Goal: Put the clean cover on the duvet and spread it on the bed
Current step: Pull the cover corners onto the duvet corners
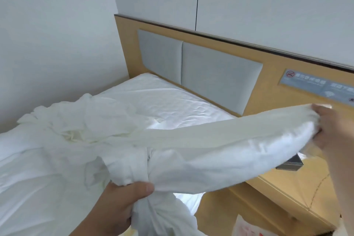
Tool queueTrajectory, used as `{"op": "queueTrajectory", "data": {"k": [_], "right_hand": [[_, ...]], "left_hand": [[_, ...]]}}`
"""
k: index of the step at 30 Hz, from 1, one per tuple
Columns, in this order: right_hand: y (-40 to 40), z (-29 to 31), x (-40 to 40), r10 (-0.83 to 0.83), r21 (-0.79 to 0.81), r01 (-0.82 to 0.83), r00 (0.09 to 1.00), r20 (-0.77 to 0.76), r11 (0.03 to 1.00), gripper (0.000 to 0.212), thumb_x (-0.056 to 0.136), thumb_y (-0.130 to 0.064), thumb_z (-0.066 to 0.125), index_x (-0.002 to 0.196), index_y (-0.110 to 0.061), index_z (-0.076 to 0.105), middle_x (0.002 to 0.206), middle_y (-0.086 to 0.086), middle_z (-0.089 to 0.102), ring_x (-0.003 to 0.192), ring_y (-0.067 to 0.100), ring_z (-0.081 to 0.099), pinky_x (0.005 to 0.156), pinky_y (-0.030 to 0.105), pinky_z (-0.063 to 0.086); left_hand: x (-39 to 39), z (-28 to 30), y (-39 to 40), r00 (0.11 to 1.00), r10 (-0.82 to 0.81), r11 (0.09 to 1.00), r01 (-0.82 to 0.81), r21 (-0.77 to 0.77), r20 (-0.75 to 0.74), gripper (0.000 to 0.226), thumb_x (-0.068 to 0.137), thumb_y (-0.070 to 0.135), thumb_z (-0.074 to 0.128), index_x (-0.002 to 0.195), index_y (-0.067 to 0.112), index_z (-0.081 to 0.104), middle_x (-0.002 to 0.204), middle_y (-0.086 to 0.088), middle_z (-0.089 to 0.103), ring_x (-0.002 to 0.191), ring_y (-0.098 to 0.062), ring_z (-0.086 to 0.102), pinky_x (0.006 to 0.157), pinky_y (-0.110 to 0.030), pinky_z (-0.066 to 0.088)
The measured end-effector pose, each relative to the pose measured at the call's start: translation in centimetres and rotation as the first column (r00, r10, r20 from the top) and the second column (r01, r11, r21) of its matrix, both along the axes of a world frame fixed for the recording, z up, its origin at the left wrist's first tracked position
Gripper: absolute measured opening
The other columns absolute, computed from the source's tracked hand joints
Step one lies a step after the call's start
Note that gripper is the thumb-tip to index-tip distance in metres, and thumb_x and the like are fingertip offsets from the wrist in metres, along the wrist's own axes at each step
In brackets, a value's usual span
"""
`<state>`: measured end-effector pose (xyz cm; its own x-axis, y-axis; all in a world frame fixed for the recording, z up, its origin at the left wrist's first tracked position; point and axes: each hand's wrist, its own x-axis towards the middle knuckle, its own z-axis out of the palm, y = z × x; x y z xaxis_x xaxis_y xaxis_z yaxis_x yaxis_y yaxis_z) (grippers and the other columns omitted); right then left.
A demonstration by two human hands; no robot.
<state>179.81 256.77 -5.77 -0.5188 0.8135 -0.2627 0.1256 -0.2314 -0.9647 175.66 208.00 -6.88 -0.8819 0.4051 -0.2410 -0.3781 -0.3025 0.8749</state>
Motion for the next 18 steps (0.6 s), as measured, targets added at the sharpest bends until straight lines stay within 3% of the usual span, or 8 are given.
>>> {"op": "queueTrajectory", "data": {"k": [3, 5, 7, 10, 13, 14, 16, 18], "right_hand": [[-2.7, -3.3, -0.8, 0.210, 0.076, -0.236, 0.943, 0.259, 0.969, 0.018, 0.104, -0.015, 0.054, 0.121, -0.010, 0.058, 0.103, 0.018, 0.064, 0.099, 0.032, 0.064, 0.093, 0.047, 0.051], [-5.5, -5.3, -0.4, 0.309, 0.043, -0.352, 0.868, 0.389, 0.935, 0.019, 0.099, -0.011, 0.061, 0.118, -0.009, 0.062, 0.104, 0.021, 0.067, 0.092, 0.036, 0.066, 0.082, 0.043, 0.053], [-7.3, -7.5, 0.6, 0.394, -0.027, -0.439, 0.776, 0.492, 0.898, 0.017, 0.096, -0.014, 0.066, 0.112, -0.010, 0.069, 0.098, 0.019, 0.075, 0.088, 0.038, 0.072, 0.084, 0.047, 0.056], [-8.1, -11.1, 2.6, 0.337, -0.007, -0.448, 0.663, 0.668, 0.894, 0.034, 0.099, -0.033, 0.063, 0.116, -0.004, 0.069, 0.101, 0.016, 0.075, 0.095, 0.038, 0.072, 0.090, 0.046, 0.057], [-9.5, -13.0, 5.2, 0.176, 0.104, -0.568, 0.416, 0.892, 0.816, 0.058, 0.098, -0.047, 0.057, 0.140, -0.007, 0.049, 0.131, 0.014, 0.055, 0.116, 0.034, 0.057, 0.091, 0.037, 0.048], [-10.4, -12.5, 5.7, 0.171, 0.117, -0.583, 0.414, 0.894, 0.804, 0.058, 0.097, -0.049, 0.058, 0.141, -0.013, 0.046, 0.132, 0.011, 0.053, 0.114, 0.030, 0.055, 0.089, 0.037, 0.047], [-12.9, -10.4, 5.9, 0.289, 0.104, -0.610, 0.510, 0.810, 0.785, 0.047, 0.096, -0.052, 0.060, 0.131, -0.021, 0.054, 0.122, 0.003, 0.061, 0.105, 0.021, 0.060, 0.089, 0.039, 0.053], [-16.7, -7.5, 5.4, 0.489, 0.026, -0.655, 0.590, 0.643, 0.755, 0.040, 0.091, -0.061, 0.061, 0.110, -0.025, 0.064, 0.100, 0.000, 0.072, 0.090, 0.017, 0.070, 0.085, 0.042, 0.061]], "left_hand": [[0.4, -0.5, 1.0, 0.992, -0.124, 0.992, 0.123, -0.022, -0.025, 0.040, 0.056, -0.019, 0.077, 0.085, 0.008, 0.081, 0.093, -0.030, 0.073, 0.081, -0.041, 0.074, 0.059, -0.040, 0.060], [0.5, -0.9, 1.3, 0.987, -0.162, 0.985, 0.160, -0.056, -0.024, 0.042, 0.051, -0.006, 0.077, 0.089, 0.011, 0.082, 0.096, -0.029, 0.073, 0.086, -0.039, 0.075, 0.062, -0.038, 0.061], [0.8, -1.1, 1.4, 0.982, -0.190, 0.980, 0.189, -0.063, -0.020, 0.048, 0.043, 0.002, 0.080, 0.088, 0.017, 0.082, 0.094, -0.025, 0.075, 0.085, -0.035, 0.075, 0.061, -0.035, 0.060], [0.7, -2.2, 1.4, 0.970, -0.240, 0.968, 0.238, -0.081, -0.021, 0.055, 0.035, 0.011, 0.082, 0.089, 0.022, 0.082, 0.094, -0.024, 0.075, 0.086, -0.034, 0.076, 0.061, -0.033, 0.060], [0.5, -3.6, 1.6, 0.948, -0.314, 0.947, 0.309, -0.090, -0.043, 0.056, 0.044, 0.015, 0.085, 0.100, 0.019, 0.080, 0.104, -0.023, 0.075, 0.098, -0.036, 0.073, 0.071, -0.037, 0.061], [0.6, -4.1, 1.9, 0.932, -0.357, 0.932, 0.351, -0.094, -0.061, 0.054, 0.052, 0.016, 0.086, 0.105, 0.020, 0.079, 0.109, -0.020, 0.074, 0.104, -0.035, 0.072, 0.076, -0.036, 0.061], [0.7, -4.9, 3.0, 0.860, -0.496, 0.867, 0.480, -0.135, -0.124, 0.052, 0.069, 0.013, 0.083, 0.118, 0.027, 0.073, 0.119, -0.011, 0.073, 0.114, -0.027, 0.069, 0.085, -0.030, 0.058], [1.0, -5.8, 4.6, 0.783, -0.600, 0.783, 0.532, -0.323, -0.164, 0.056, 0.075, 0.015, 0.082, 0.121, 0.044, 0.067, 0.123, 0.005, 0.072, 0.118, -0.013, 0.065, 0.089, -0.021, 0.054]]}}
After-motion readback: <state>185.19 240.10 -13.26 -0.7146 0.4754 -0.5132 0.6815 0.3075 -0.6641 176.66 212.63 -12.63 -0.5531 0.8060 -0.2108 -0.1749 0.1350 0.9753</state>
